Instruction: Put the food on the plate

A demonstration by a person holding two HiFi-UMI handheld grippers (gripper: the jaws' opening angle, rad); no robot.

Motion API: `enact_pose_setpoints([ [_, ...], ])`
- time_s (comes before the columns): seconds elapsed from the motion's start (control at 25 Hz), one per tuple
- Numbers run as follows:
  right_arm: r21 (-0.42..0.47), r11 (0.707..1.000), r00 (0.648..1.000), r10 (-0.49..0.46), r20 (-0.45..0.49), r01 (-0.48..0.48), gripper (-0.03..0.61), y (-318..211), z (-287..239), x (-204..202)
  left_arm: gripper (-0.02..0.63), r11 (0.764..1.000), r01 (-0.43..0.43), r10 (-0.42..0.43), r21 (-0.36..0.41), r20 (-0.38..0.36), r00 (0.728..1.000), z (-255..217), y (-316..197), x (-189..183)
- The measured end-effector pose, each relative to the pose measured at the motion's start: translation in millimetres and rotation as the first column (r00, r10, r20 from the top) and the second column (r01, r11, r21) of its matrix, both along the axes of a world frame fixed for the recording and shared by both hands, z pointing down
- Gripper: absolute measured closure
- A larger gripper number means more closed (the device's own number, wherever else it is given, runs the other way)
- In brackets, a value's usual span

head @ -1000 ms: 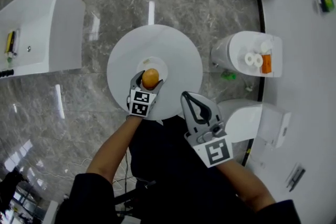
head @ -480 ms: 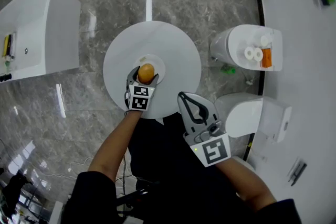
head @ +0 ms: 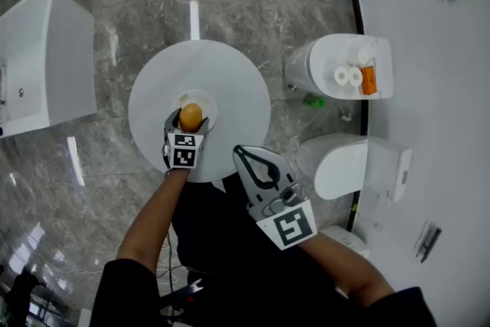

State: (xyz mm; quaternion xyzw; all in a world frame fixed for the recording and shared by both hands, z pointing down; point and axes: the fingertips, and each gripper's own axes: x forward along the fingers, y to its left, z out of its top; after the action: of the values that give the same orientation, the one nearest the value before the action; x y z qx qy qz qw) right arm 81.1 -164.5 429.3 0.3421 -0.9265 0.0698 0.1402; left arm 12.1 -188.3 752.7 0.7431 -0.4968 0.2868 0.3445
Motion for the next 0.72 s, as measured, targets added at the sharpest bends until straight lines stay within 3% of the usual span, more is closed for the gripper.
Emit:
enact_pose_setpoints([
  [0.24, -0.007, 1.000, 0.999, 0.008, -0.040, -0.008, 0.572, -2.2, 8.3, -0.7, 0.264, 0.999, -0.033, 0.033, -0.035, 0.012, 0.999, 9.2, 5.0, 0.4],
  [0.72, -0.011, 1.000, 1.000, -0.024, -0.017, 0.024, 0.572, 9.2, 5.5, 3.3, 0.264, 0.998, -0.063, 0.063, 0.017, -0.003, 0.998, 18.9, 7.2, 7.5],
])
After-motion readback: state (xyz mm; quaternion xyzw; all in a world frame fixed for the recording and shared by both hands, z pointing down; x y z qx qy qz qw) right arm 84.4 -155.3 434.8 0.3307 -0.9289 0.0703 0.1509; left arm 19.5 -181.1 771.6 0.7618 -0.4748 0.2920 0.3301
